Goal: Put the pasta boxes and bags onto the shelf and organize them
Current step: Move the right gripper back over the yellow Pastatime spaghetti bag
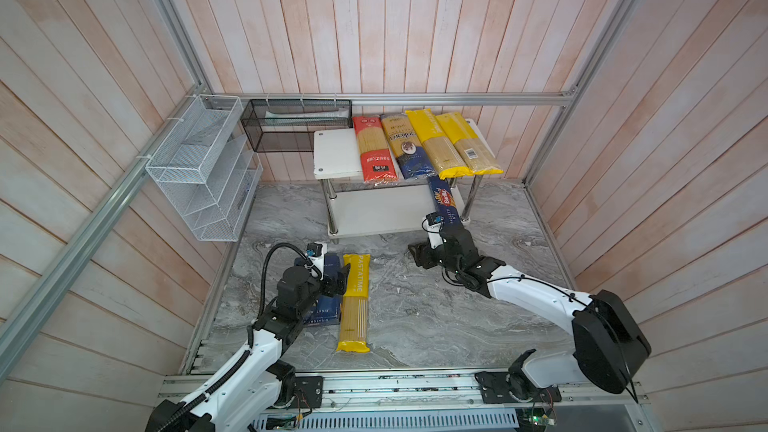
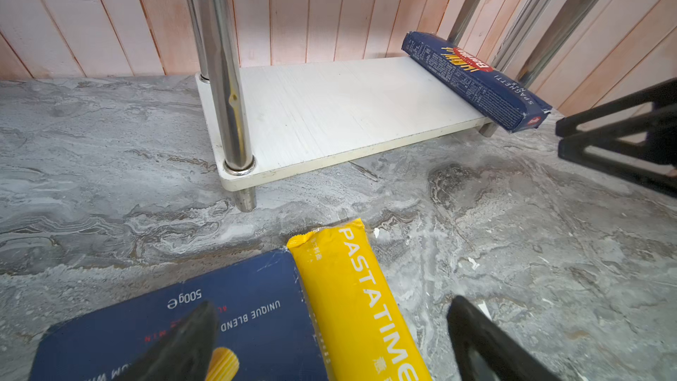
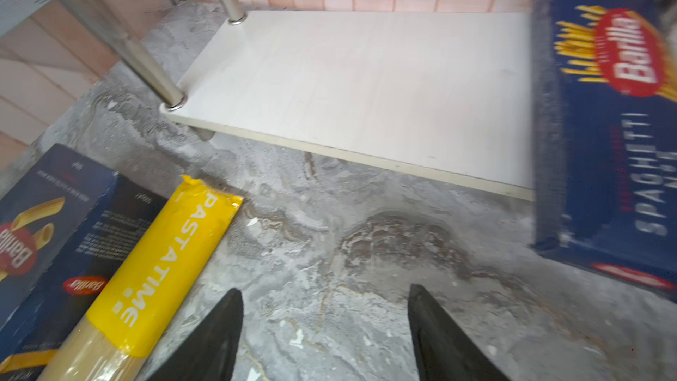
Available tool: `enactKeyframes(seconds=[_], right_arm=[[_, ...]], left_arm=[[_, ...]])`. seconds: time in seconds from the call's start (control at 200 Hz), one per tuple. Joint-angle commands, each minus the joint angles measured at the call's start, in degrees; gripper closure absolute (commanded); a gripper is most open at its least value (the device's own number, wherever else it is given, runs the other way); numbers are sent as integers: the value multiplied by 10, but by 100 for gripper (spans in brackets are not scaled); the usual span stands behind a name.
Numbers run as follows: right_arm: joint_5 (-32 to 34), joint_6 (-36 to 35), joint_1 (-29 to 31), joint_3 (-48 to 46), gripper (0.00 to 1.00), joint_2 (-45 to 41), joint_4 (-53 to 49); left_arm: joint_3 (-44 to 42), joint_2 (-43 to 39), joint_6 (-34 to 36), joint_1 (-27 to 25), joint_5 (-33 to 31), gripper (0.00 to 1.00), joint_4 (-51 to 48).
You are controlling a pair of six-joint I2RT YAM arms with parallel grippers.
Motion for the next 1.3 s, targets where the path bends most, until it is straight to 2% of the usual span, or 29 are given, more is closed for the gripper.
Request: enactKeyframes(seconds=[0.0,0.21,0.33,0.41,0.485,0.625,0.78,1.005,1.29], right_arm=[[-30,-19,54,22,26,24,-1],[-58,8,126,24,25,46,-8],[-105,21,150,23,24,74,-1],[-124,29,166,31,19,103,-5],[-138,41,177,35,10,123,-5],[-118,66,200,28,2,138,22],[-93,97,212,38,2,155,20],[-13,136,213,38,2,153,3],[-37,149,212,37,2,165,22]], left_arm=[[8,-11,-4,1,-5,1,0],[8,-12,-2,1,-2,0,0],[8,-12,-4,1,-7,0,-1],[8,-13,-5,1,-9,0,0],[7,-12,-6,2,-13,0,-1],[7,-13,-7,1,-15,1,-1],[7,-14,-5,1,-10,0,-1],[6,-17,-9,1,-20,0,-2],[5,-21,-15,1,-39,0,-4]])
